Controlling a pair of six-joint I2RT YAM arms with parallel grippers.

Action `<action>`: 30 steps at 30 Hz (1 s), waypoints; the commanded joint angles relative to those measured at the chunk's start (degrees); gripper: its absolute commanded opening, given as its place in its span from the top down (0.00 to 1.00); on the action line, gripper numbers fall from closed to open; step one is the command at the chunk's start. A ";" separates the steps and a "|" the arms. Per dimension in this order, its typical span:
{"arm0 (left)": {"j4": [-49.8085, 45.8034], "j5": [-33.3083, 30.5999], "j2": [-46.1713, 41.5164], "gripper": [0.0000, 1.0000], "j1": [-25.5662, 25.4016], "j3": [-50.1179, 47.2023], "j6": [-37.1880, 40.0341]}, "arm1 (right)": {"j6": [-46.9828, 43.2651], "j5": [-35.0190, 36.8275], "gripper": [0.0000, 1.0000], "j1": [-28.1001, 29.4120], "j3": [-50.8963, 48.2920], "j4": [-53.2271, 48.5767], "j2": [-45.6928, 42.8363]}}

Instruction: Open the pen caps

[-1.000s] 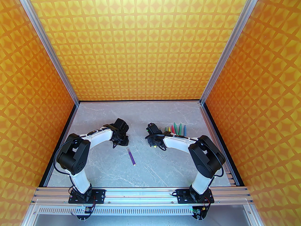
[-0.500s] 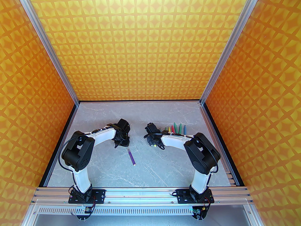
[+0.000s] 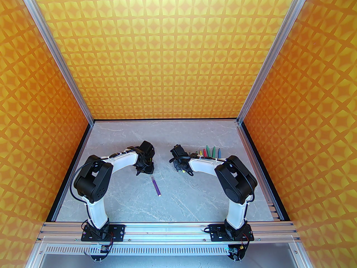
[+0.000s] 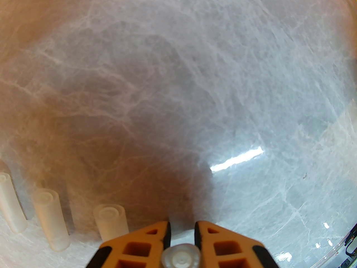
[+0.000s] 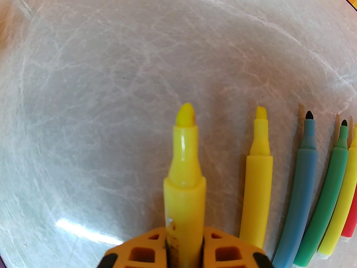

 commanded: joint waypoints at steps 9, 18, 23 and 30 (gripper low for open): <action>-0.89 -1.09 -0.68 0.71 -0.60 0.55 1.17 | -0.80 1.31 0.81 -0.30 1.54 -2.21 1.33; 1.58 -0.68 -6.52 0.65 -0.58 -1.10 1.23 | -1.50 0.92 0.70 -0.35 1.75 -4.11 -1.91; 3.10 -0.64 -11.11 0.58 -0.54 -2.52 1.76 | -2.22 -0.21 0.61 -0.35 1.76 -5.48 -4.59; 8.37 -0.65 -17.64 0.51 2.05 -8.09 2.46 | -3.18 -5.46 0.54 0.78 2.27 -9.14 -9.18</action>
